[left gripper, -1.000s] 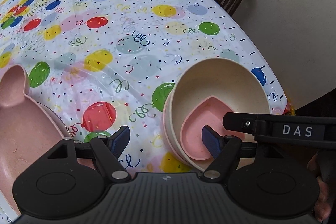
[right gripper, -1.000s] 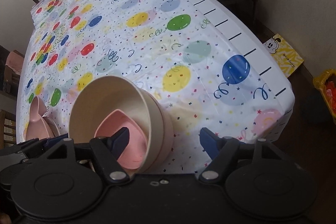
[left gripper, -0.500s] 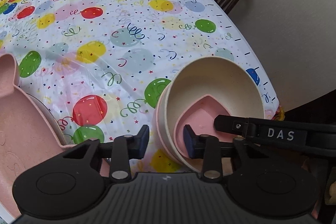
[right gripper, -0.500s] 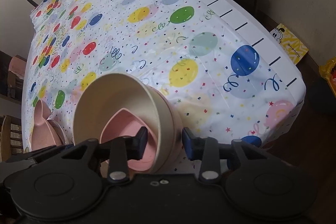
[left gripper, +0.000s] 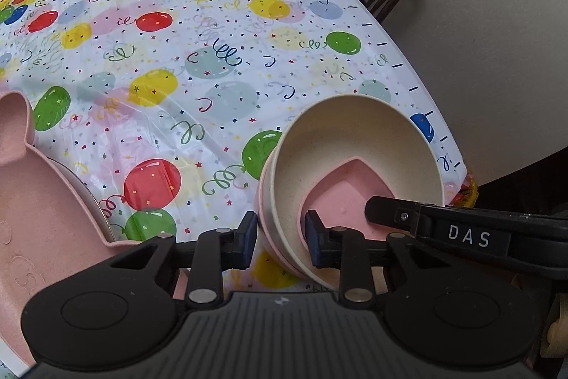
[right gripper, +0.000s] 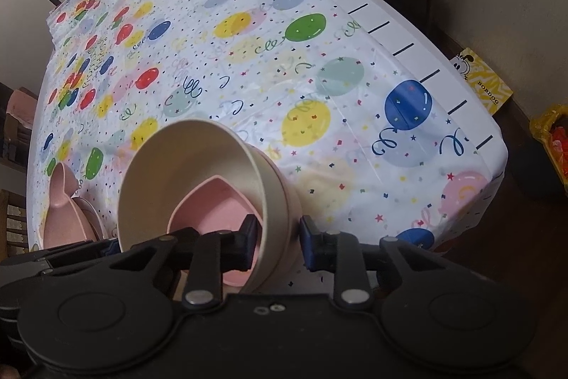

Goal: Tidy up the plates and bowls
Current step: 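Close both grippers on the cream bowl rim and lift the nested bowls, then carry the nested bowls over the pink bear-shaped plate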

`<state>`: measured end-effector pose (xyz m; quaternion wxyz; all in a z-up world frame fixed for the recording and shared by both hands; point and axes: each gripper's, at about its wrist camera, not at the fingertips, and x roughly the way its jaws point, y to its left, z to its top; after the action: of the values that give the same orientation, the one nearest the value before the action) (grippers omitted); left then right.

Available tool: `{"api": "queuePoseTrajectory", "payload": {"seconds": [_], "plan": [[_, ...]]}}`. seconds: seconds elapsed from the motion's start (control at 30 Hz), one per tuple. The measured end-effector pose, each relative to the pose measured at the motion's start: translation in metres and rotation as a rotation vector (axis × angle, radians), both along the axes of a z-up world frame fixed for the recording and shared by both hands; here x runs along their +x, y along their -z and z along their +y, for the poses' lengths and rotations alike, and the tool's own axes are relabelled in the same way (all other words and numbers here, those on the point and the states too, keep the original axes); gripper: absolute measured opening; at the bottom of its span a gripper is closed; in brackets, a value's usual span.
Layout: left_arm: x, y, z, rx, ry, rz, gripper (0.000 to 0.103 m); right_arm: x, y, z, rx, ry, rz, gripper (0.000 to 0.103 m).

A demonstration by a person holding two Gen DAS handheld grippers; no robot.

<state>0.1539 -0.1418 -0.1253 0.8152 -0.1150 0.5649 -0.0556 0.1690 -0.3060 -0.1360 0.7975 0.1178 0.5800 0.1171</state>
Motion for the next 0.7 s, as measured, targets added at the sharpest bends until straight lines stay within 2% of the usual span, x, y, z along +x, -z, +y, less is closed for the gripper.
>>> {"api": "queuePoseTrajectory", "payload": {"seconds": [0.37,0.7], "plan": [[-0.009,-0.039,0.007,-0.004,0.017,-0.043,0.028,-0.007,-0.032,0.005,-0.011,-0.023,-0.04,0.024],[-0.025,-0.075,0.035,0.013,-0.005,-0.088,0.028,-0.014,-0.071,0.029,-0.027,-0.077,-0.092,0.024]]}}
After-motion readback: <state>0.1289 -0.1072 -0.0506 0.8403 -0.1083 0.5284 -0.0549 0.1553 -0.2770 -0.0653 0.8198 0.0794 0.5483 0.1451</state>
